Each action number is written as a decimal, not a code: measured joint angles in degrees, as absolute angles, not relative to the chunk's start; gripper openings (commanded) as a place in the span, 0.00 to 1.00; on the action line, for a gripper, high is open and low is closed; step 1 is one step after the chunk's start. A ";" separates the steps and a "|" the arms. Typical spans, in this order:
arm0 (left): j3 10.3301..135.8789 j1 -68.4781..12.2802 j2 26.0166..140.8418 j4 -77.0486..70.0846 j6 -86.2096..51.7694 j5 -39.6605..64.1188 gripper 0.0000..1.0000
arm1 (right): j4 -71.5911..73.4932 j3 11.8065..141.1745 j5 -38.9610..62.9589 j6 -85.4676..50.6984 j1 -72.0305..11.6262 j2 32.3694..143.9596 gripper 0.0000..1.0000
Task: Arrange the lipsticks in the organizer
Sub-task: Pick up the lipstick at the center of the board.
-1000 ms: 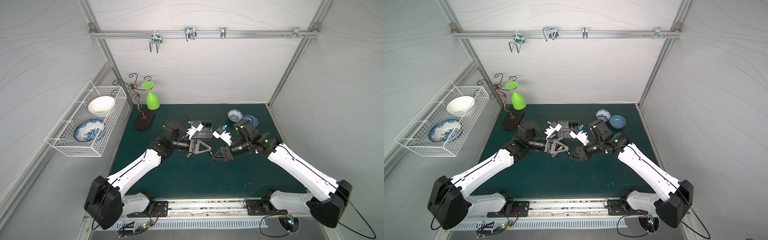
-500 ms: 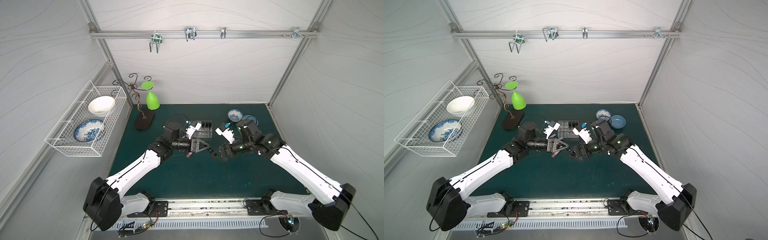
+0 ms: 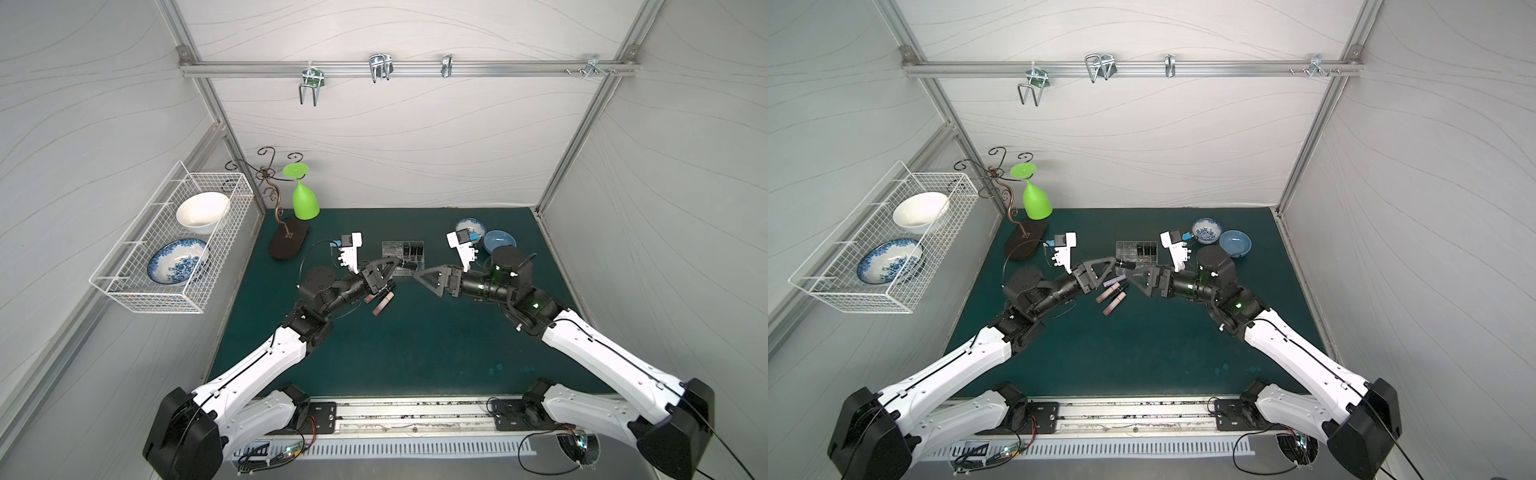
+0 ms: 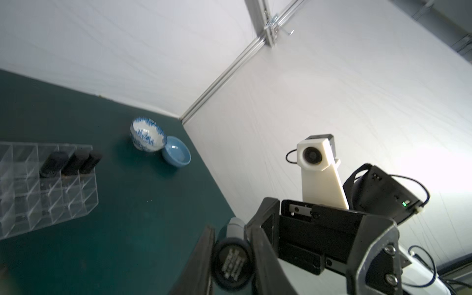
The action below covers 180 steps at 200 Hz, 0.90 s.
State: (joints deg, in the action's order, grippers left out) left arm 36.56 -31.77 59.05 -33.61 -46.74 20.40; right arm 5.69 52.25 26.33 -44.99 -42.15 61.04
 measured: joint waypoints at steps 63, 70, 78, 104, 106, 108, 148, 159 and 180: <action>35.11 -31.83 59.79 -46.28 -50.02 18.59 0.16 | 16.49 53.10 23.22 -53.67 -44.23 64.01 0.79; 34.94 -31.83 59.66 -46.57 -50.15 18.65 0.16 | 17.10 53.10 22.87 -54.22 -44.45 64.49 0.78; 34.87 -31.83 59.46 -46.61 -50.19 18.87 0.16 | 17.72 53.10 22.46 -54.59 -44.60 65.01 0.75; 34.87 -31.83 58.94 -47.18 -50.41 19.33 0.17 | 19.59 53.10 20.97 -56.05 -44.88 65.87 0.67; 34.87 -31.83 58.87 -47.18 -50.46 19.35 0.17 | 19.70 53.10 20.88 -56.05 -44.91 65.89 0.66; 34.87 -31.83 58.85 -47.22 -50.50 19.38 0.17 | 19.84 53.10 20.67 -56.18 -44.91 65.91 0.66; 34.87 -31.83 58.81 -47.62 -51.11 20.40 0.17 | 21.10 53.41 18.55 -57.06 -45.04 66.22 0.59; 34.83 -31.83 58.78 -47.90 -51.20 20.47 0.17 | 21.26 53.91 18.22 -57.12 -45.06 66.78 0.57; 34.57 -31.83 58.57 -48.07 -51.22 20.51 0.17 | 21.93 54.87 17.89 -57.47 -45.21 68.31 0.52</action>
